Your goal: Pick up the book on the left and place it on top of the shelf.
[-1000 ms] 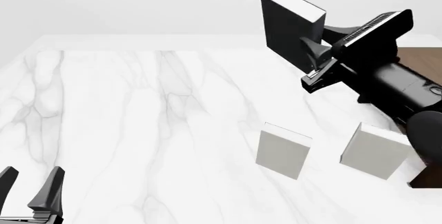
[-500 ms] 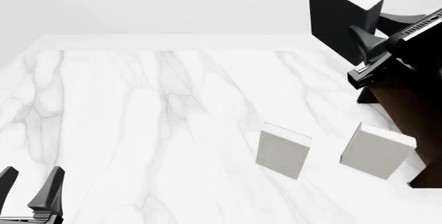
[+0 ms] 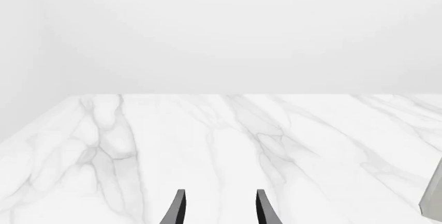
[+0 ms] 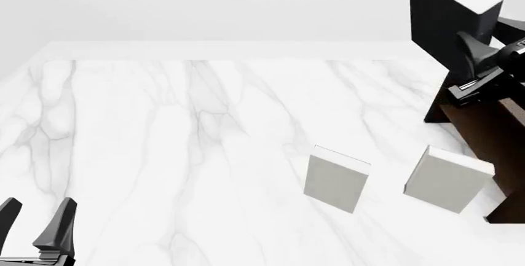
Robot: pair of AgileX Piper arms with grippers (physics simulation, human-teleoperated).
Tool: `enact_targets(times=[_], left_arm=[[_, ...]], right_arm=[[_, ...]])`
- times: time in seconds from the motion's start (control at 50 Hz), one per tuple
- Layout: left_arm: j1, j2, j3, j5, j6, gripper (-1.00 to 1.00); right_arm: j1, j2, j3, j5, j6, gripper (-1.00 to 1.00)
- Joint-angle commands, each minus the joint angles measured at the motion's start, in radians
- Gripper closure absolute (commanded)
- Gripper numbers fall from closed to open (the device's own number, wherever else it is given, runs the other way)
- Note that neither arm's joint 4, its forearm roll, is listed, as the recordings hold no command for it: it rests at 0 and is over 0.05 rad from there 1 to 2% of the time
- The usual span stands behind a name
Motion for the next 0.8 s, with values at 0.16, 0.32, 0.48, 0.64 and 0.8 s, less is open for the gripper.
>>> enact_targets(times=[0.16, 0.32, 0.48, 0.64, 0.8], left_arm=[[0.000, 0.000, 0.000, 0.000, 0.000, -1.00], [0.000, 0.000, 0.000, 0.000, 0.000, -1.00], [0.000, 0.000, 0.000, 0.000, 0.000, -1.00], [0.000, 0.000, 0.000, 0.000, 0.000, -1.00], [0.000, 0.000, 0.000, 0.000, 0.000, -1.00]], right_arm=[[-0.107, -0.085, 0.005, 0.035, 0.002, 1.00], [-0.141, -0.124, 0.014, 0.060, -0.032, 1.00], [-0.179, -0.144, 0.009, 0.080, -0.036, 1.00], [-0.206, -0.151, 0.009, 0.097, -0.050, 1.00], [-0.228, -0.140, -0.002, 0.102, -0.063, 1.00]])
